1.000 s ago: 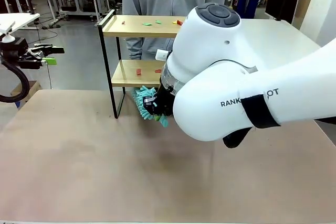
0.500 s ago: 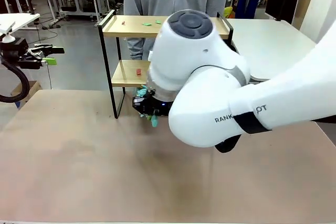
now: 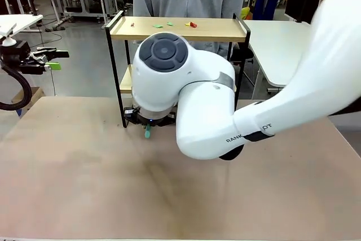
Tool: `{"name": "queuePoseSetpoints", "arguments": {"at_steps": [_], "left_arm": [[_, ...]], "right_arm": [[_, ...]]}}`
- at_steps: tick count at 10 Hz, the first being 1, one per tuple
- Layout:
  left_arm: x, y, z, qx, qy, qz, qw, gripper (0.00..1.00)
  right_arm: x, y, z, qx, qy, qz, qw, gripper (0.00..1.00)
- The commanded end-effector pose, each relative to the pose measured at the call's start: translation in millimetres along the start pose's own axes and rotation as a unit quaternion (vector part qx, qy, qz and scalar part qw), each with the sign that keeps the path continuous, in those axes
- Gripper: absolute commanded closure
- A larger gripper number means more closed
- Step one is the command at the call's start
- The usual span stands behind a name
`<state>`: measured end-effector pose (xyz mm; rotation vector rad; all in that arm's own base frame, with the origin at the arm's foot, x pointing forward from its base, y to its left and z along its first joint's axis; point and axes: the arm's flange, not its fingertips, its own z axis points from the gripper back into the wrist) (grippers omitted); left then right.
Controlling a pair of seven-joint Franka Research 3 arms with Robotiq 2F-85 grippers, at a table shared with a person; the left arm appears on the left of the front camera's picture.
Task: Clean the shelf.
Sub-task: Clean the specific section of the Shelf indicated by the human with the Duster.
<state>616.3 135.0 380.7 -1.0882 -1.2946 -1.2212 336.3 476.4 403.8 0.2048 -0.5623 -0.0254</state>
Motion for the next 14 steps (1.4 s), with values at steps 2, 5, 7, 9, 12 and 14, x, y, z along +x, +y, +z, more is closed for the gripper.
{"name": "queuePoseSetpoints", "arguments": {"at_steps": [2, 5, 7, 9, 12, 14], "left_arm": [[1, -2, 0, -0.001, 0.001, -0.005, 1.0, 0.0], [1, -2, 0, -0.001, 0.001, -0.005, 1.0, 0.0], [1, -2, 0, -0.001, 0.001, -0.005, 1.0, 0.0], [1, -2, 0, -0.001, 0.001, -0.005, 1.0, 0.0], [1, -2, 0, -0.001, 0.001, -0.005, 1.0, 0.0], [1, -2, 0, -0.001, 0.001, -0.005, 1.0, 0.0]], "right_arm": [[-4, 39, -44, 0.005, -0.015, -0.011, 1.0, 0.87], [-8, 43, -59, -0.002, 0.017, -0.019, 1.0, 0.87], [-10, 39, -67, -0.003, 0.041, -0.024, 0.999, 0.87], [-7, 43, -61, -0.002, 0.069, -0.012, 0.998, 0.87], [-16, 36, -69, -0.008, 0.041, -0.027, 0.999, 0.87], [-7, 16, -67, -0.004, 0.065, -0.038, 0.997, 0.87]]}}
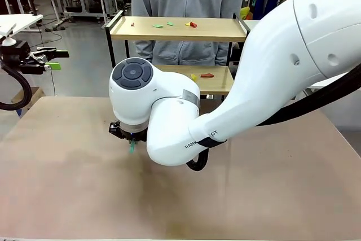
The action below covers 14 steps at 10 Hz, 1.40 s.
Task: Clean the shelf.
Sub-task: Clean the specific section of the Shelf indicated by the human with the Duster.
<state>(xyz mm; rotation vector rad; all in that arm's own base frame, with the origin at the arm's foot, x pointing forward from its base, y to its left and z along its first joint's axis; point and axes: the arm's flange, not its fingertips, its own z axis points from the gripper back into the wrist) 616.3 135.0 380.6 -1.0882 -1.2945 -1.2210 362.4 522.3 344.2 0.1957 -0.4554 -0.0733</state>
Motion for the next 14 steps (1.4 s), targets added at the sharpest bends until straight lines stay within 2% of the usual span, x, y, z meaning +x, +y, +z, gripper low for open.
{"name": "queuePoseSetpoints", "arguments": {"at_steps": [1, 7, 11, 14], "left_arm": [[1, -2, 0, -0.001, 0.001, -0.005, 1.0, 0.0], [1, -2, 0, -0.001, 0.001, -0.005, 1.0, 0.0], [1, -2, 0, -0.001, 0.001, -0.005, 1.0, 0.0], [1, -2, 0, -0.001, 0.001, -0.005, 1.0, 0.0]], "right_arm": [[11, -36, 9, 0.011, 0.018, -0.028, 0.999, 0.87], [24, -143, 19, -0.018, 0.045, -0.083, 0.995, 0.87], [40, -209, 38, -0.083, 0.036, -0.115, 0.989, 0.87], [59, -247, 39, -0.137, 0.047, -0.124, 0.982, 0.87]]}}
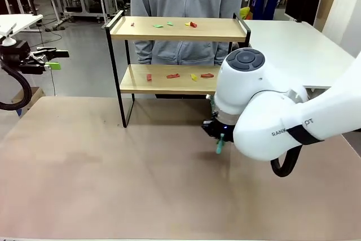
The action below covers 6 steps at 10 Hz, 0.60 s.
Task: Clean the shelf.
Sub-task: Clean the specific section of the Shelf indicated by the human with the Duster.
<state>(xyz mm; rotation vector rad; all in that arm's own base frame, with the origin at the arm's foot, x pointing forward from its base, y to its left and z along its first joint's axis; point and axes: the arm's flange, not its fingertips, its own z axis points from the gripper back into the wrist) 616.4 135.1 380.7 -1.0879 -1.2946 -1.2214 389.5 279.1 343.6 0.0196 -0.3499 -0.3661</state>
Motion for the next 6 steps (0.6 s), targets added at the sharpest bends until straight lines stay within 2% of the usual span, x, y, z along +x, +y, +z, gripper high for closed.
{"name": "queuePoseSetpoints", "arguments": {"at_steps": [1, 2, 3, 6], "left_arm": [[1, -2, 0, -0.001, 0.001, -0.005, 1.0, 0.0], [1, -2, 0, -0.001, 0.001, -0.005, 1.0, 0.0], [1, -2, 0, -0.001, 0.001, -0.005, 1.0, 0.0], [1, -2, 0, -0.001, 0.001, -0.005, 1.0, 0.0]], "right_arm": [[13, -15, 7, -0.039, 0.01, 0.004, 0.999, 0.87], [13, -15, 11, -0.036, -0.003, 0.008, 0.999, 0.87], [8, -8, 0, -0.016, 0.0, 0.003, 1.0, 0.87], [8, -8, 0, -0.016, 0.0, 0.003, 1.0, 0.87]]}}
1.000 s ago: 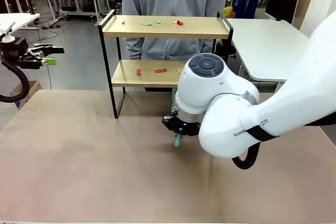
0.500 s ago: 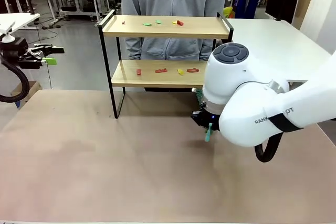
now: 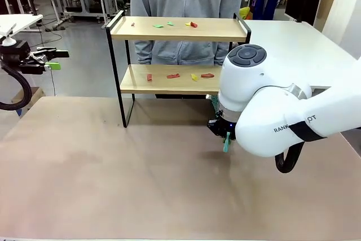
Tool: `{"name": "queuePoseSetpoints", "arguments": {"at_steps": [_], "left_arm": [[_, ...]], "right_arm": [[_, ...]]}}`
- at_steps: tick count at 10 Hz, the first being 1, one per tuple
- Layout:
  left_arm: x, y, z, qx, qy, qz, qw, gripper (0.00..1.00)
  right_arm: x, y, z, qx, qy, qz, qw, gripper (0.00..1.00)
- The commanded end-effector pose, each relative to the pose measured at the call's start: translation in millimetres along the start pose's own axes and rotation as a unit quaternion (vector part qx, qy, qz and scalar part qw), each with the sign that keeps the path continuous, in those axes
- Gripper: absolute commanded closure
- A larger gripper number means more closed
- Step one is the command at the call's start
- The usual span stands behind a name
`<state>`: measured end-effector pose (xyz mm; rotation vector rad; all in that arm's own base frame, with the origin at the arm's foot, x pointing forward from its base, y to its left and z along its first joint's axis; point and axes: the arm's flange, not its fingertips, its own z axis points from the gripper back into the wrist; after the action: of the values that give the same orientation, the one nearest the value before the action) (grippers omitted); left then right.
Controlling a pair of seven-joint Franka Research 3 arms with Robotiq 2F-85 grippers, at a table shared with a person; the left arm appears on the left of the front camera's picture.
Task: Clean the shelf.
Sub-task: Clean the specific section of the Shelf indicated by the human with the Duster.
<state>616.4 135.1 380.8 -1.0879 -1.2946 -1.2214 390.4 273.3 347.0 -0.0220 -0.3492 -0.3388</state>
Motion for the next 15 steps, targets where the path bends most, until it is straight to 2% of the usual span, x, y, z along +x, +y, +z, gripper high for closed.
{"name": "queuePoseSetpoints", "arguments": {"at_steps": [1, 2, 5, 9, 13, 15], "left_arm": [[1, -2, 0, -0.001, 0.001, -0.005, 1.0, 0.0], [1, -2, 0, -0.001, 0.001, -0.005, 1.0, 0.0], [1, -2, 0, -0.001, 0.001, -0.005, 1.0, 0.0], [1, -2, 0, -0.001, 0.001, -0.005, 1.0, 0.0], [1, -2, 0, -0.001, 0.001, -0.005, 1.0, 0.0], [1, -2, 0, -0.001, 0.001, -0.005, 1.0, 0.0]], "right_arm": [[-1, 0, 0, 0.0, 0.0, 0.001, 1.0, 0.87], [0, -10, 17, 0.018, -0.037, -0.003, 0.999, 0.87], [5, -28, 43, 0.058, -0.061, 0.021, 0.996, 0.87], [6, -50, 68, 0.131, -0.057, 0.058, 0.988, 0.87], [5, -65, 86, 0.157, -0.061, 0.068, 0.983, 0.87], [6, -73, 92, 0.166, -0.038, 0.084, 0.982, 0.87]]}}
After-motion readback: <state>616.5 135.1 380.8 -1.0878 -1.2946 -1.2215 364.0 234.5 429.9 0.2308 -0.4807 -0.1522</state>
